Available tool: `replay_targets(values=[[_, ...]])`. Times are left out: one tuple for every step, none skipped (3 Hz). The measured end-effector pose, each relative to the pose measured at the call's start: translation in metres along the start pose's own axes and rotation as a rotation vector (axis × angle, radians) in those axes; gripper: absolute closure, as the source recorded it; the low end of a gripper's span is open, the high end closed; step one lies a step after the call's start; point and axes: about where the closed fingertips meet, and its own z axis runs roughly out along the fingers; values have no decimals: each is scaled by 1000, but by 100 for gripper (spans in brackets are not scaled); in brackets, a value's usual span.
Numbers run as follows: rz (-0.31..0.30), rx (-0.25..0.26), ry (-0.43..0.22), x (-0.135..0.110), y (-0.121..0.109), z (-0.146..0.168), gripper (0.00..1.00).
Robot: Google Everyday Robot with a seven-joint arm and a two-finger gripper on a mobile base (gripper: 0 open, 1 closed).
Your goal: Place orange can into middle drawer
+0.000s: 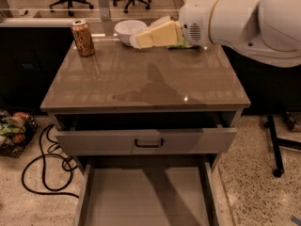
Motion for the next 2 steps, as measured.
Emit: replay_targets(values=[[54,-13,-35,-1,10,17,0],[54,-13,-35,-2,10,18,0]])
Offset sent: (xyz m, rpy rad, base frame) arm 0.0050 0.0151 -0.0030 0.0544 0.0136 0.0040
